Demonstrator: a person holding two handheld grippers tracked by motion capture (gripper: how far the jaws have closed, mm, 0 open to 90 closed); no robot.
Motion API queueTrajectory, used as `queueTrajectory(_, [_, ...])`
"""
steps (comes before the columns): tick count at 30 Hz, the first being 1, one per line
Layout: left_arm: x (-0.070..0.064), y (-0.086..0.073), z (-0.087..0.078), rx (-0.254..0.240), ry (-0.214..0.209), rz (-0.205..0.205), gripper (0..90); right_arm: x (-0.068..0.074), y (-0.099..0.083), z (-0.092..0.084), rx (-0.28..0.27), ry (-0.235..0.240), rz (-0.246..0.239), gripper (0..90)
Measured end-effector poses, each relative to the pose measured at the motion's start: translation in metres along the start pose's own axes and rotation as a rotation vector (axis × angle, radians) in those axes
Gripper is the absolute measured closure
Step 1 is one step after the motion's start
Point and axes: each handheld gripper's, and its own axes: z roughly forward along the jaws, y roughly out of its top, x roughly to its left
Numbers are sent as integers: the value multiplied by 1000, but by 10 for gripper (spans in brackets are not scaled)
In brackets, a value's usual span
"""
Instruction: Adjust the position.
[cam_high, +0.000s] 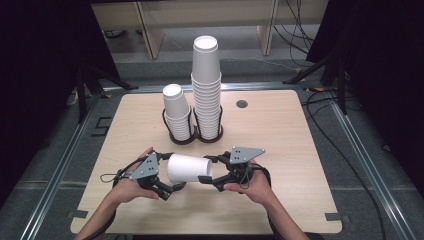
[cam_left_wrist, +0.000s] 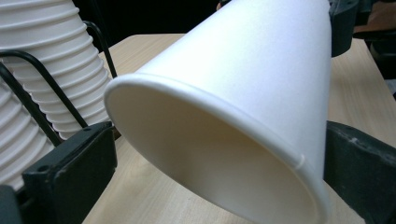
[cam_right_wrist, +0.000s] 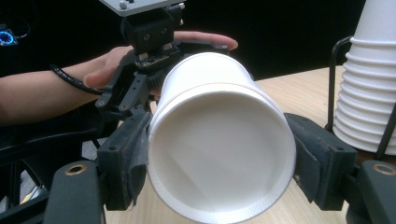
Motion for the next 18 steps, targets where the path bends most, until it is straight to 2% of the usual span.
queueTrajectory(1, [0, 0, 0, 1, 2, -2, 0, -1, -1, 1, -18, 7, -3, 277])
queueTrajectory(2, [0, 0, 0, 0, 0, 0, 0, 1, -1, 0, 6, 0, 17, 277])
queueTrajectory(3, [0, 0, 1, -2, 0, -1, 0, -1, -2, 1, -17, 11, 5, 277])
queueTrajectory(4, [0, 0, 1, -5, -1, -4, 0, 0, -2, 0, -5, -1, 14, 277])
queueTrajectory(5, [0, 0, 1, -5, -3, -4, 0, -1, -2, 1, -12, 8, 14, 277])
queueTrajectory(7, [1, 0, 1, -9, -6, -4, 0, -1, -1, -1, -7, -6, -2, 277])
queueTrajectory(8, [1, 0, 1, -9, -10, -4, 0, -2, -1, 0, -18, 4, -9, 277])
queueTrajectory(9, [2, 0, 1, -6, -10, 2, 0, -1, 0, -2, 12, -9, -8, 277])
queueTrajectory(11, [2, 0, 2, -10, -13, -2, 0, -1, 0, -1, 1, -11, -7, 277])
queueTrajectory(18, [2, -2, 3, -35, -37, -8, 0, 0, -1, -2, 14, 2, 4, 277])
